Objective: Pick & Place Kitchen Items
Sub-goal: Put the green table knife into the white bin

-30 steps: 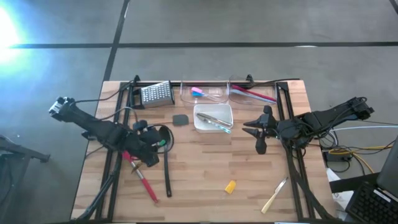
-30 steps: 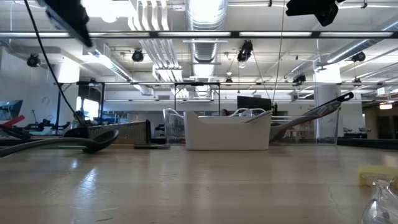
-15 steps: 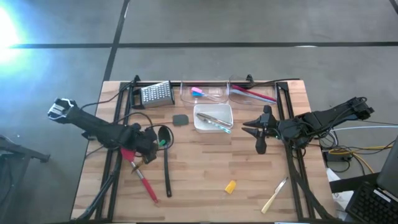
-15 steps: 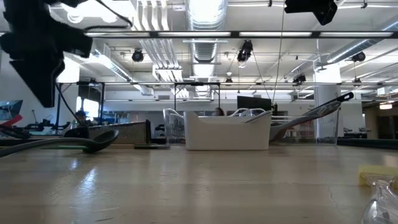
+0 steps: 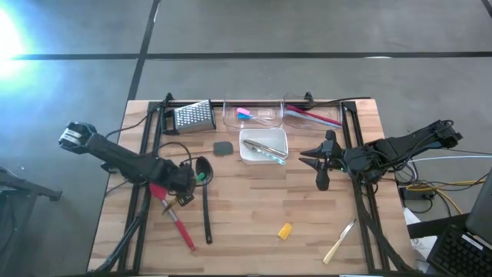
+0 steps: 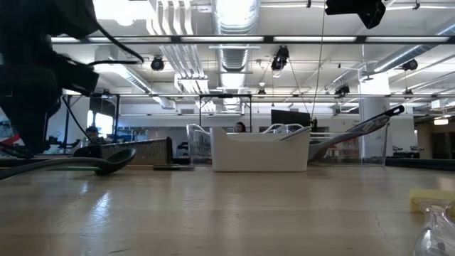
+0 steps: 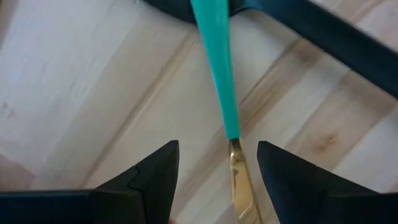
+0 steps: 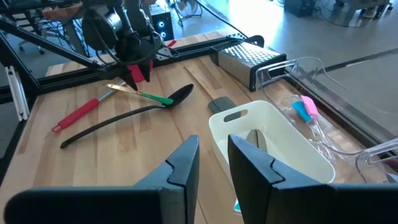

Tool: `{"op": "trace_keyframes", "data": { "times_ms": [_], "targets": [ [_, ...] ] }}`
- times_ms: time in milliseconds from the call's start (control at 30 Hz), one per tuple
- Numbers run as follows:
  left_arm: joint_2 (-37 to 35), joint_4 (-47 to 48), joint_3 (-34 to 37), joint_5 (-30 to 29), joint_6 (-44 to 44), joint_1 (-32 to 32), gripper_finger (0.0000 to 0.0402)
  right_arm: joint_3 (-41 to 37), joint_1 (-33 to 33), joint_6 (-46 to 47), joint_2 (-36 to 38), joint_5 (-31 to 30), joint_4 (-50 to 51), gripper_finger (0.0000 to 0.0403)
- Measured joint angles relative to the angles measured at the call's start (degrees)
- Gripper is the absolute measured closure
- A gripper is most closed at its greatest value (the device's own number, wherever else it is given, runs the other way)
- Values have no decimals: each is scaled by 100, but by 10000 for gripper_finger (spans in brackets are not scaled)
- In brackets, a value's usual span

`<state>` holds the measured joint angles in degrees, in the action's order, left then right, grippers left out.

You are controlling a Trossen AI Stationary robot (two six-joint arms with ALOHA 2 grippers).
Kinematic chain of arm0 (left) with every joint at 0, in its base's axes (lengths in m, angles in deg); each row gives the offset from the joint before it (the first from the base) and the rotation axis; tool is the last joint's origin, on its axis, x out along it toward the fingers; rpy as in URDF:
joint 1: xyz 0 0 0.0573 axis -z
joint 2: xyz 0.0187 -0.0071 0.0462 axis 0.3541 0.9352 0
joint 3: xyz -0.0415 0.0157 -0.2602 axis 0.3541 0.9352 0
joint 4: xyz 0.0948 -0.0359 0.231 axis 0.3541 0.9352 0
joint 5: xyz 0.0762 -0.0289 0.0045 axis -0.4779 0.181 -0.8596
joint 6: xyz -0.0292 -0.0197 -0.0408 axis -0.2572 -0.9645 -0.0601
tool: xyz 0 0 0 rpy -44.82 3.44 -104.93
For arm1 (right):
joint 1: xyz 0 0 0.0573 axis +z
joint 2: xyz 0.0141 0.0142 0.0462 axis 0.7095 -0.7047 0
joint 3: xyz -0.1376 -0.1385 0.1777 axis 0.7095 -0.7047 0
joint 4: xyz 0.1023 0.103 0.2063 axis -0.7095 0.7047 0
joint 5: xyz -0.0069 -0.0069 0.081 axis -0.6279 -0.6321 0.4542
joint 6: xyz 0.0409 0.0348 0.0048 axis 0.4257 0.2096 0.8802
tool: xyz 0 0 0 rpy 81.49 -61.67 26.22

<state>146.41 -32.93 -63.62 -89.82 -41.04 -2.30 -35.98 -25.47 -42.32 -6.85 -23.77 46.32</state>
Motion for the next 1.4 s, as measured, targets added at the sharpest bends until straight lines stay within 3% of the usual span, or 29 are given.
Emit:
{"op": "trace_keyframes", "data": {
  "times_ms": [533, 733, 933, 1200, 1400],
  "targets": [
    [330, -1258, 796, 210, -77, -35, 183, 0, -2, -24, -7, -33, 2, 314],
    [822, -1220, 803, 128, 122, -35, 233, 0, -2, -46, -7, -44, 7, 325],
    [1012, -1207, 642, -7, 260, -37, 363, 0, -2, -46, -7, -54, 10, 330],
    [780, -685, 155, -127, 747, -35, 366, 0, -2, -46, -7, -52, 16, 319],
    [402, 331, -851, -244, 1383, -44, 366, 0, -2, -46, -4, -52, 17, 318]
  ]
}}
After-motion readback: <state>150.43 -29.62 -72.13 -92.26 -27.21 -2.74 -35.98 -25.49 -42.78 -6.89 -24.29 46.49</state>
